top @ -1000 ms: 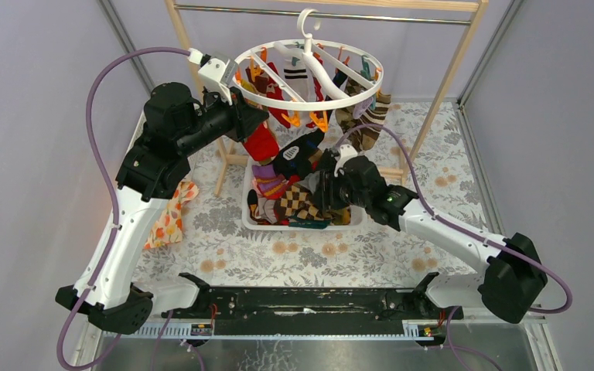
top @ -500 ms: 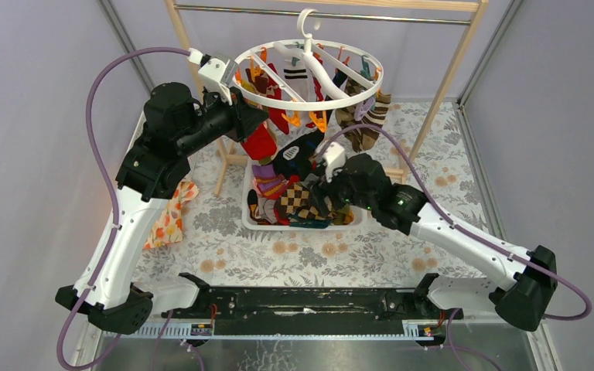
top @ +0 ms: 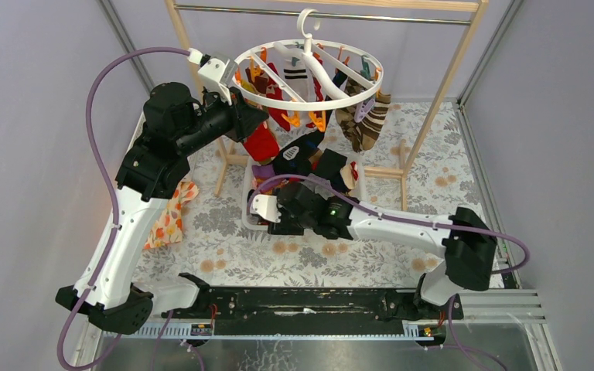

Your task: Clip the socks to the hanger

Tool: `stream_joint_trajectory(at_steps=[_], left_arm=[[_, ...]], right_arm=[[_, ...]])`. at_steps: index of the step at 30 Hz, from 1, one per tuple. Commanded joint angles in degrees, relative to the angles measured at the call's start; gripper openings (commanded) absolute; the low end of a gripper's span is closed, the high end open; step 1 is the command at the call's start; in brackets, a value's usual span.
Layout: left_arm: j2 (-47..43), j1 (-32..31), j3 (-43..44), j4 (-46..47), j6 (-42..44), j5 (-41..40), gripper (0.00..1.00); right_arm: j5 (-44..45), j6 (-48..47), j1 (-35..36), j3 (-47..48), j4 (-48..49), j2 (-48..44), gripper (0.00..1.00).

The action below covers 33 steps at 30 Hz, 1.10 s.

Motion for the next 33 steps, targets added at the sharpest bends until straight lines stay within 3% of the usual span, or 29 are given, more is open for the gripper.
stream_joint_trajectory(at_steps=[1, 16, 18, 24, 33], left_arm=[[-1.3, 0.4, 0.2, -0.1, 0.7, 0.8, 0.00], [-1.3, 0.6, 0.7, -0.7, 0.8, 0.8, 0.00], [-1.4, 0.6, 0.8, -0.7, 0.6, 1.0, 0.00], [-1.4, 0.6, 1.2, -1.0, 0.9, 0.6, 0.00], [-1.5, 0.6, 1.5, -1.3, 1.2, 0.4, 0.00]], right_arm=[[5.6, -8.9, 0.9, 5.4, 1.3, 2.4, 0.69], [11.8, -18.3, 2.7, 8.5, -3.1, 10.9, 0.61], [14.2, -18.5, 2.7, 8.8, -0.9, 11.5, 0.51], [17.0, -14.7, 2.6, 10.2, 5.3, 11.7, 0.00], [9.7, 0.5, 0.9, 7.6, 10.4, 2.4, 0.00]])
